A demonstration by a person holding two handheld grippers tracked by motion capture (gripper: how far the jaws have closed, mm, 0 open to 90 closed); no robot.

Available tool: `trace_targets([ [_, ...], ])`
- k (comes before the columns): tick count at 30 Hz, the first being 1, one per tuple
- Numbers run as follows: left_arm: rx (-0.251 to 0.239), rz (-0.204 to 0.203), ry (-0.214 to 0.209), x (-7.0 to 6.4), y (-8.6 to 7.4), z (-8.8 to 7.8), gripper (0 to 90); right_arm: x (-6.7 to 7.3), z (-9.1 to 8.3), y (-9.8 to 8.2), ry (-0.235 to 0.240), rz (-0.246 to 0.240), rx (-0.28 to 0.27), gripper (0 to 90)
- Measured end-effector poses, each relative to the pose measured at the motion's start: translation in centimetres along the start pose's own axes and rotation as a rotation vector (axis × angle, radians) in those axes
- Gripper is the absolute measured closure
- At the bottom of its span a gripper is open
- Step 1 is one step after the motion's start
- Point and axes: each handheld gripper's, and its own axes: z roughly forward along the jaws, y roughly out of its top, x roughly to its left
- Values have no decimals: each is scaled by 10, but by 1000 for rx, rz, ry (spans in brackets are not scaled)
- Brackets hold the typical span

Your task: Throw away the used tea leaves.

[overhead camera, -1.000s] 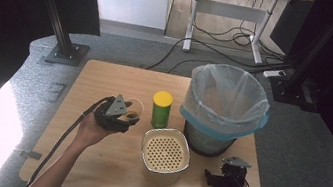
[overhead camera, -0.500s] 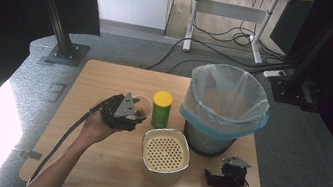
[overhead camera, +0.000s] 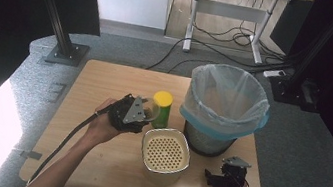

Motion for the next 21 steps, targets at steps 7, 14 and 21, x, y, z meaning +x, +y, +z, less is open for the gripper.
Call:
trace_targets([
  [7, 3, 79, 25, -9, 9, 3, 369, 0, 0, 0, 0, 0, 0, 0],
  [14, -3, 125, 38, -16, 15, 5, 373, 0, 0, 0, -1, 1, -2, 0],
  [21, -14, 232, 79, -29, 21, 7, 378, 0, 0, 0, -1, 1, -2, 0],
])
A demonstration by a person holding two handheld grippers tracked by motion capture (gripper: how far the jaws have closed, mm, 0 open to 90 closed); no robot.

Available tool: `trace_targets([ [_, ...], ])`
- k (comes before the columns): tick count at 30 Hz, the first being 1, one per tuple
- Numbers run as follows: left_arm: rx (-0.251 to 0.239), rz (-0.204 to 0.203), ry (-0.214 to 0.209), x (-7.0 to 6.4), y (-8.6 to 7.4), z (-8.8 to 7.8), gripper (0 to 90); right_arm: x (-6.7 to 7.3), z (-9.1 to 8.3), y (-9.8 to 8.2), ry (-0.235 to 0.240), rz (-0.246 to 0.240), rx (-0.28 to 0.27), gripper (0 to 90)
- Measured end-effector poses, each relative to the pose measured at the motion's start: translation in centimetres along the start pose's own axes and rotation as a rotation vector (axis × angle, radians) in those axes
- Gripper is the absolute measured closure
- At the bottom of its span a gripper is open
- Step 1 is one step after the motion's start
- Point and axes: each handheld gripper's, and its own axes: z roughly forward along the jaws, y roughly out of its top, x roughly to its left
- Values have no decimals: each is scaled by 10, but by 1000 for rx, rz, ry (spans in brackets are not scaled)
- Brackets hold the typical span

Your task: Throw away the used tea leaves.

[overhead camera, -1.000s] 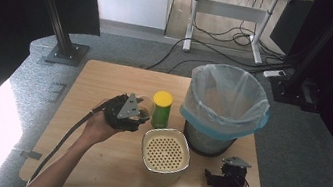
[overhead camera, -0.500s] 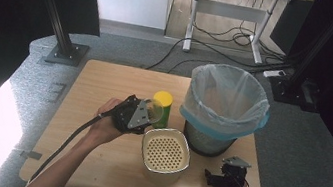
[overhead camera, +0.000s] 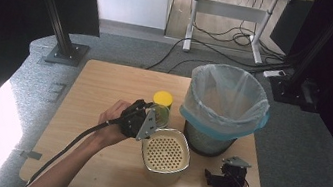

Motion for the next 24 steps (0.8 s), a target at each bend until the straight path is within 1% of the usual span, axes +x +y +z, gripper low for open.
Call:
trace_targets([
  [1, -9, 4, 7, -2, 0, 1, 380, 0, 0, 0, 0, 0, 0, 0],
  [2, -2, 21, 8, -3, 1, 1, 381, 0, 0, 0, 0, 0, 0, 0],
  [3, -2, 21, 8, -3, 1, 1, 381, 0, 0, 0, 0, 0, 0, 0],
  [5, 5, 58, 23, -6, 2, 2, 381, 0, 0, 0, 0, 0, 0, 0],
  [7, 11, 112, 51, -11, 3, 3, 381, 0, 0, 0, 0, 0, 0, 0],
  [8, 9, 124, 59, -12, 4, 3, 383, 0, 0, 0, 0, 0, 0, 0],
  [9, 9, 124, 59, -12, 4, 3, 384, 0, 0, 0, 0, 1, 0, 0],
  [10, 2, 139, 67, -14, 4, 4, 385, 0, 0, 0, 0, 0, 0, 0],
  [11, 2, 139, 67, -14, 4, 4, 385, 0, 0, 0, 0, 0, 0, 0],
  [12, -1, 148, 72, -15, 5, 4, 385, 0, 0, 0, 0, 0, 0, 0],
  [13, -4, 172, 87, -18, 5, 4, 386, 0, 0, 0, 0, 0, 0, 0],
  [14, -2, 186, 95, -19, 5, 4, 386, 0, 0, 0, 0, 0, 0, 0],
  [15, -2, 186, 95, -19, 5, 4, 387, 0, 0, 0, 0, 0, 0, 0],
  [20, -5, 265, 151, -27, 6, 5, 386, 0, 0, 0, 0, 0, 0, 0],
  [24, -3, 318, 180, -32, 7, 7, 386, 0, 0, 0, 0, 0, 0, 0],
])
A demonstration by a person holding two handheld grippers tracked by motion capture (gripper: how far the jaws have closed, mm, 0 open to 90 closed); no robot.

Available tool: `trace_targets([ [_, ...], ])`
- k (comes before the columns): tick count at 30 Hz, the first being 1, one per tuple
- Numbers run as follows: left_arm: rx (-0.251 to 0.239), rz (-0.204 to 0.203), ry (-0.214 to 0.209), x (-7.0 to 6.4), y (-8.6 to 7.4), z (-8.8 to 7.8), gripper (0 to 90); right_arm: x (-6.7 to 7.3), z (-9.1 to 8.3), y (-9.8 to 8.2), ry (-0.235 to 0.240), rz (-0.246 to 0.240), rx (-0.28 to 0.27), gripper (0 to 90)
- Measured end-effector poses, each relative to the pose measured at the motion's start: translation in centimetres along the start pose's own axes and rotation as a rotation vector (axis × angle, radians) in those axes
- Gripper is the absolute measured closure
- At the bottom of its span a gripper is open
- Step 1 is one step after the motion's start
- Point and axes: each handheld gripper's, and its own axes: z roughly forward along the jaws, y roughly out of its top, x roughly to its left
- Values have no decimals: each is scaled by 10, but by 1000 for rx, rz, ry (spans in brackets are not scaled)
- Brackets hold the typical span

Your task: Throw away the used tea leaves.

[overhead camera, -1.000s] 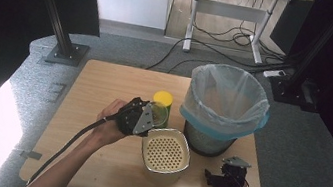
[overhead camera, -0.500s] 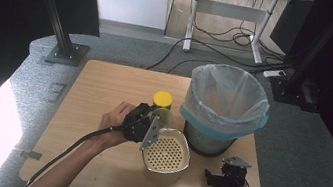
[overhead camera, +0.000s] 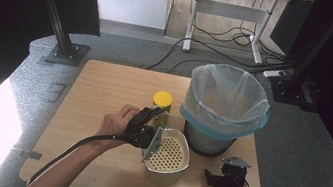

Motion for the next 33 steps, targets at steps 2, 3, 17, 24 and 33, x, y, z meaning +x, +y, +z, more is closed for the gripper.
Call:
trace_targets([
  [2, 1, 21, 10, -2, 1, 0, 387, 0, 0, 0, 0, 0, 0, 0],
  [3, -2, 29, 14, -3, 1, 1, 386, 0, 0, 0, 0, 0, 0, 0],
  [17, -6, 173, 98, -16, 4, 1, 390, 0, 0, 0, 0, 0, 0, 0],
  [24, -13, 261, 162, -23, 6, 0, 390, 0, 0, 0, 1, 3, 2, 0],
  [33, -9, 367, 240, -30, 7, 0, 390, 0, 0, 0, 0, 0, 0, 0],
])
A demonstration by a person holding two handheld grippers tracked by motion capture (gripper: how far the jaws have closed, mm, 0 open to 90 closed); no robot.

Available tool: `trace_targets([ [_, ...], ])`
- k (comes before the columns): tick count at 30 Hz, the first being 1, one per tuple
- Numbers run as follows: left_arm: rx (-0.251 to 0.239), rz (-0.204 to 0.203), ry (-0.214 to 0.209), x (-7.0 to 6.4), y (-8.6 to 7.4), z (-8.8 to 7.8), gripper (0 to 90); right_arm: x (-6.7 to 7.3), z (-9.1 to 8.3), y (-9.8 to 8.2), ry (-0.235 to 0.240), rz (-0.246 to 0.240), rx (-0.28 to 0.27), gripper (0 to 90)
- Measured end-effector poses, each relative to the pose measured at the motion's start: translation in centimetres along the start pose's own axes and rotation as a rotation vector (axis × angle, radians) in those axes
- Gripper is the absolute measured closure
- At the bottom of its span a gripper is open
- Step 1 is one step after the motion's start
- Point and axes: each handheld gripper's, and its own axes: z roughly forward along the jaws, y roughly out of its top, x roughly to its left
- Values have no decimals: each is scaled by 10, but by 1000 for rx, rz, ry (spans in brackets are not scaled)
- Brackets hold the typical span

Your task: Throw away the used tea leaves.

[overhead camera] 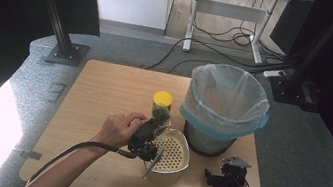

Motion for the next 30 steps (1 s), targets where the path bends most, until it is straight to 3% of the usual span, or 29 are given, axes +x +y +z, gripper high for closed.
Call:
trace_targets([
  [17, 6, 105, 76, -5, 0, -2, 381, 0, 0, 0, 0, 0, 0, 0],
  [20, 10, 151, 100, -6, 0, -2, 381, 0, 0, 0, 0, 0, 0, 0],
  [27, 8, 194, 132, -8, 0, -3, 381, 0, 0, 0, 0, 0, 0, 0],
  [30, 11, 240, 152, -9, 0, -3, 380, 0, 0, 0, 0, 1, 1, 0],
])
